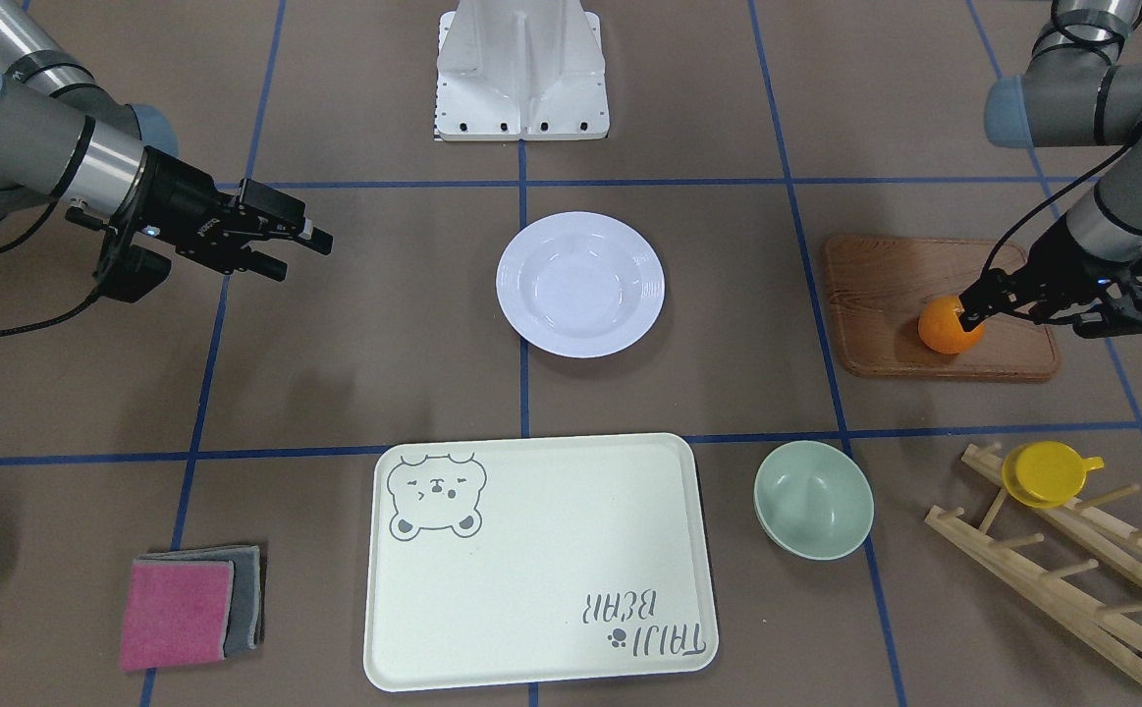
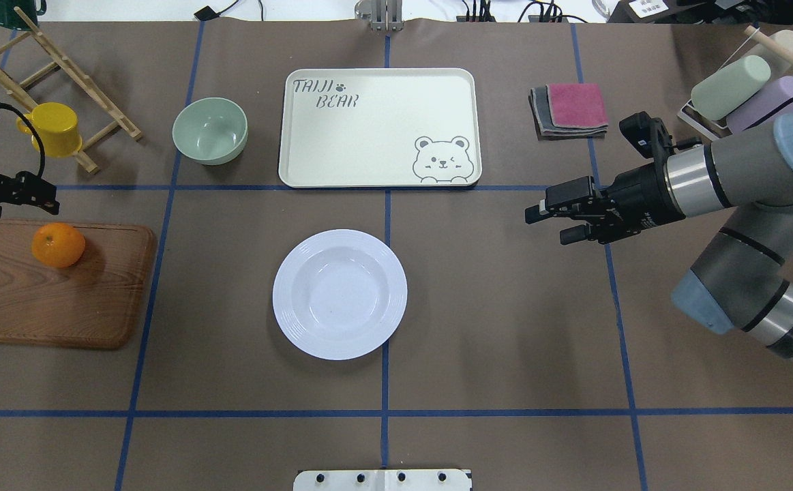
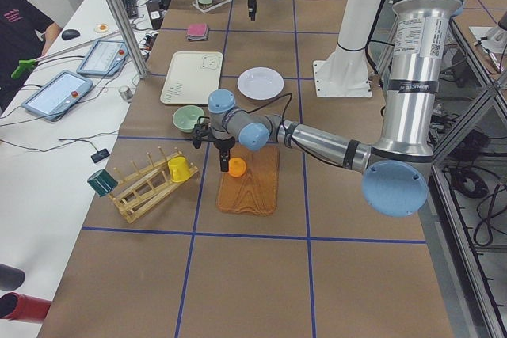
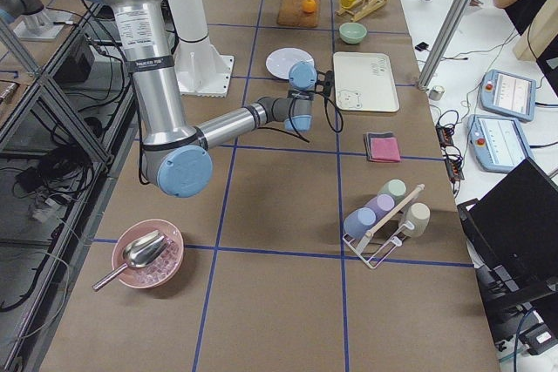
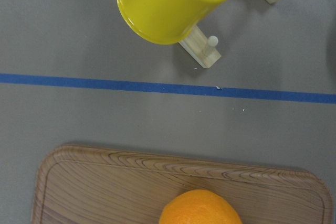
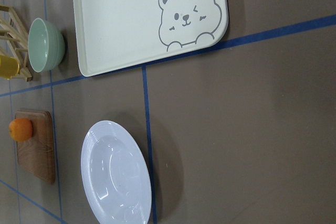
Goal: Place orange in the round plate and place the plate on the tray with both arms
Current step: 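Grasp the orange on the board with the left gripper while the right approaches the plate, then carry the orange over the white plate while the right gripper grips its rim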
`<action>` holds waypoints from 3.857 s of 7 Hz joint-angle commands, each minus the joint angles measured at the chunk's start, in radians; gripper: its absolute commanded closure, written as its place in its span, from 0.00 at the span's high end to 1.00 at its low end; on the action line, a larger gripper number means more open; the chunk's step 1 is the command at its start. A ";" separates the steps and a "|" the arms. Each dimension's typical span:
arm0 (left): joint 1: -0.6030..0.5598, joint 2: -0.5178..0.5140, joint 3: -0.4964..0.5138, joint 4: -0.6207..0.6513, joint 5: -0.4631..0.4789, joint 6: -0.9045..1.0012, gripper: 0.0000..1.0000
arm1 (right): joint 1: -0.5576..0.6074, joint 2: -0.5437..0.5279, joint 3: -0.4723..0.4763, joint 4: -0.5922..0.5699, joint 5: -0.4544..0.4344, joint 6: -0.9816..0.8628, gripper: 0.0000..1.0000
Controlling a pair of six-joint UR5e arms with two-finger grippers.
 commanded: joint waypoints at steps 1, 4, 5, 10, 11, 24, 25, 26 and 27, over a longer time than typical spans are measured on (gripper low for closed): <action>0.033 -0.004 0.036 -0.038 0.038 -0.013 0.97 | -0.038 0.000 -0.001 0.008 -0.048 0.005 1.00; 0.071 -0.004 0.071 -0.117 0.038 -0.085 0.96 | -0.067 -0.005 -0.001 0.010 -0.069 0.003 1.00; 0.076 -0.004 0.082 -0.125 0.039 -0.085 0.96 | -0.076 -0.011 -0.012 0.051 -0.070 0.007 1.00; 0.125 -0.001 0.118 -0.215 0.039 -0.171 0.89 | -0.095 -0.011 -0.065 0.151 -0.101 0.023 1.00; 0.125 -0.001 0.119 -0.215 0.038 -0.168 0.78 | -0.109 -0.011 -0.064 0.151 -0.117 0.026 1.00; 0.467 -0.501 -0.060 0.185 0.125 -0.544 0.75 | -0.371 0.176 -0.191 0.153 -0.550 0.123 0.99; 0.484 -0.502 -0.056 0.184 0.125 -0.545 0.80 | -0.376 0.185 -0.197 0.151 -0.555 0.123 0.99; 0.484 -0.502 -0.054 0.184 0.125 -0.545 0.80 | -0.395 0.223 -0.234 0.151 -0.591 0.125 0.99; 0.484 -0.501 -0.053 0.184 0.125 -0.545 0.81 | -0.406 0.244 -0.251 0.151 -0.607 0.125 0.99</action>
